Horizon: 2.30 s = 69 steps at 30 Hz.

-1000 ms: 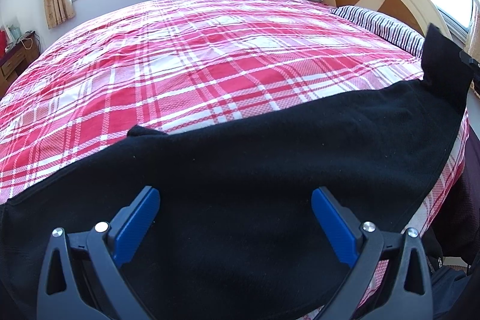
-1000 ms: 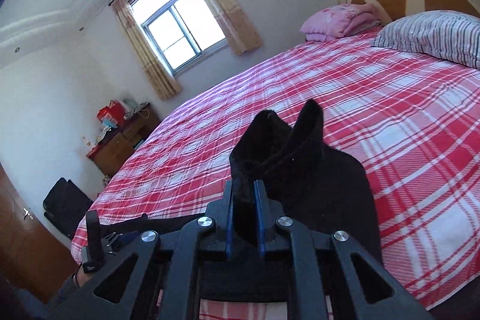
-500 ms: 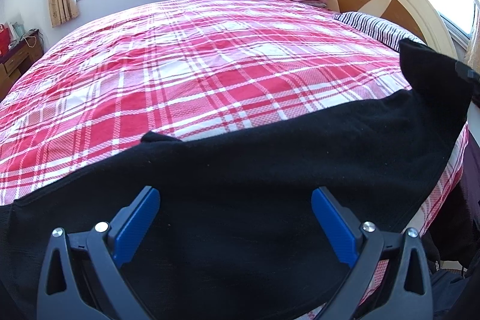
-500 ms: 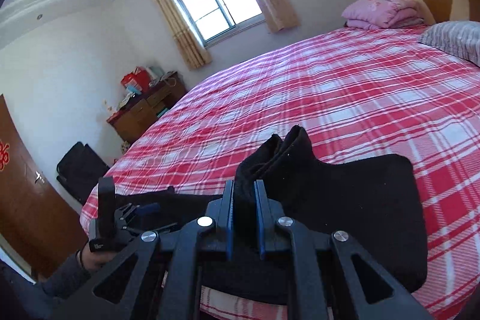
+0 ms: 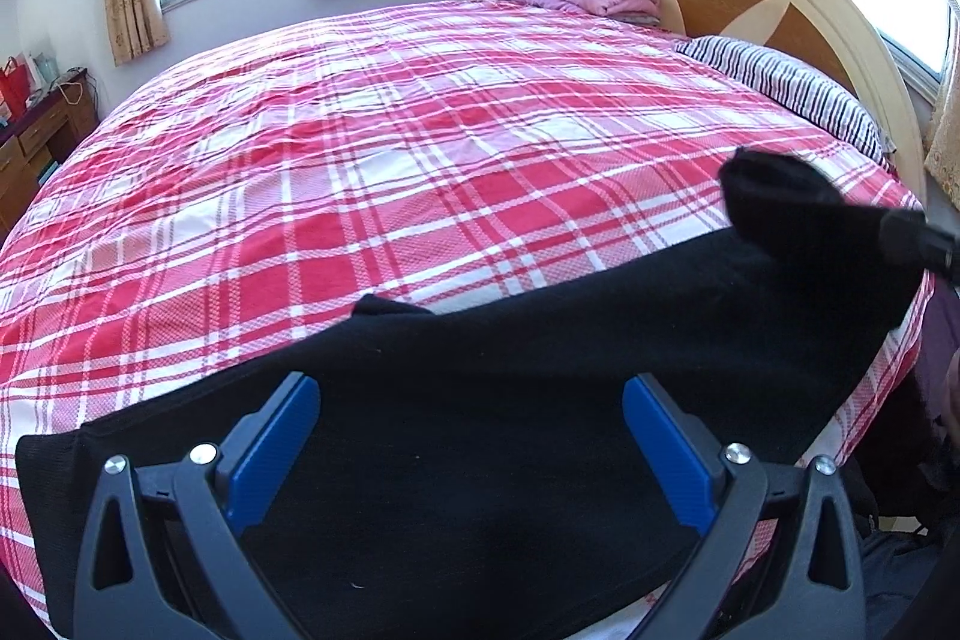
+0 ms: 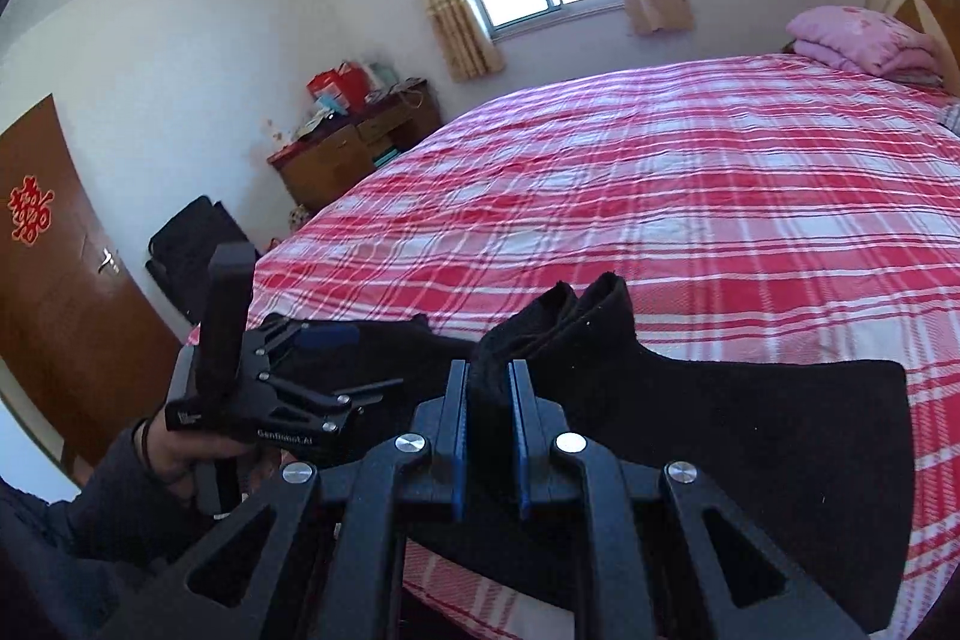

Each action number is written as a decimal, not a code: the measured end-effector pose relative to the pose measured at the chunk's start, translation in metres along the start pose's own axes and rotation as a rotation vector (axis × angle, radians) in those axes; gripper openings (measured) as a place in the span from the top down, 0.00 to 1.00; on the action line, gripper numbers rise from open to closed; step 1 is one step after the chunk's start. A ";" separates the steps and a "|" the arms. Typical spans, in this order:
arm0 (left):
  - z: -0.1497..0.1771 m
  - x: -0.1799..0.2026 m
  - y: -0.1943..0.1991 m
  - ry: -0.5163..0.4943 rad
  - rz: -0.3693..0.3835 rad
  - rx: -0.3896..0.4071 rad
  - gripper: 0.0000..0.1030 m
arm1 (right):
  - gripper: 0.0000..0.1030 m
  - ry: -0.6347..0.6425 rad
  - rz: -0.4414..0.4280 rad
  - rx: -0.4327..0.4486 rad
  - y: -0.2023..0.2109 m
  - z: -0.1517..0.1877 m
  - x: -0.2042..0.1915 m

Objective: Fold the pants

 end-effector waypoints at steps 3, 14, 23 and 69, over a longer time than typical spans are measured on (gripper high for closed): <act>0.001 0.001 -0.001 0.005 0.010 -0.001 0.00 | 0.88 0.014 -0.011 -0.037 -0.018 0.009 -0.007; 0.003 0.015 -0.006 0.007 0.059 -0.002 0.00 | 0.87 0.077 0.028 -0.234 -0.072 0.059 -0.006; -0.009 0.051 -0.008 0.036 0.224 0.033 0.00 | 0.54 0.134 0.062 -0.251 -0.033 0.059 0.006; -0.014 0.080 -0.033 0.134 0.403 -0.027 0.83 | 0.45 -0.157 0.238 -0.079 0.026 -0.001 0.133</act>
Point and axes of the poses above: each gripper's, at about its wrist camera, not at the fingertips, and y roughly against the way its jaws point, x to its right, z to its underside, the point moved 10 cm from there along -y, roughly the way its jaws point, and after that the axes turned 12 degrees about -y, right-handed, at the moved point
